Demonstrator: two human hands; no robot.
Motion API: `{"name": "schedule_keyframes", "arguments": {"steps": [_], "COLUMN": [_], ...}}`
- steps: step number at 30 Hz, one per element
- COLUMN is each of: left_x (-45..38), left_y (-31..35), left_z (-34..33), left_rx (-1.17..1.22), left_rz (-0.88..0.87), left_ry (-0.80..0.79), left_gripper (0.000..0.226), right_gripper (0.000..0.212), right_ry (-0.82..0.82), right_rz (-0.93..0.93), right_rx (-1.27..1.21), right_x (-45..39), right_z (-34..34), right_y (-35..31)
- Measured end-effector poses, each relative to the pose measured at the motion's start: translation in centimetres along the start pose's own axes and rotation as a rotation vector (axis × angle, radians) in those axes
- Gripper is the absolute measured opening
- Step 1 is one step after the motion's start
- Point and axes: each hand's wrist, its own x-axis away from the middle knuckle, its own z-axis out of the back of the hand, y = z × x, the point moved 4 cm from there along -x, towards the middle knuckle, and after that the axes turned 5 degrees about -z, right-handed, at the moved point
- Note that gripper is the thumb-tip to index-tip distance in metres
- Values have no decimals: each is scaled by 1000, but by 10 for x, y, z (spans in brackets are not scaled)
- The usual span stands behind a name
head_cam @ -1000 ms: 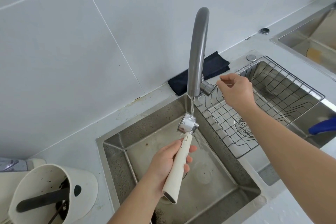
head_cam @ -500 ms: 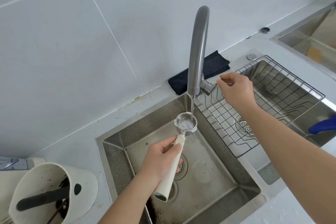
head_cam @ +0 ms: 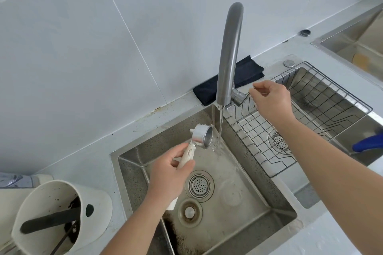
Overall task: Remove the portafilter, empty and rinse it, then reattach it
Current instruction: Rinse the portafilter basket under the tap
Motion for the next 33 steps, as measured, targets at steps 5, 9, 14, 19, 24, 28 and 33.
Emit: {"name": "schedule_keyframes", "arguments": {"steps": [5, 9, 14, 19, 24, 28, 33], "left_x": [2, 4, 8, 13, 15, 16, 19], "left_y": [-3, -7, -14, -23, -26, -27, -28], "left_z": [5, 6, 4, -1, 1, 1, 2], "left_rx": [-4, 29, 193, 367, 447, 472, 498], "left_rz": [-13, 44, 134, 266, 315, 338, 350], "left_ry": [43, 56, 57, 83, 96, 103, 108], "left_gripper": [49, 38, 35, 32, 32, 29, 26], "right_gripper": [25, 24, 24, 25, 29, 30, 25], "right_ry": [-1, -5, -6, 3, 20, 22, 17], "right_rz": [-6, -9, -12, -8, 1, 18, 14], "right_rx": [-5, -5, 0, -21, -28, -11, -11], "right_x": [0, 0, -2, -4, -4, -7, -9], "right_z": [0, 1, 1, 1, -5, -10, -9], "right_y": [0, 0, 0, 2, -3, -14, -14]}}
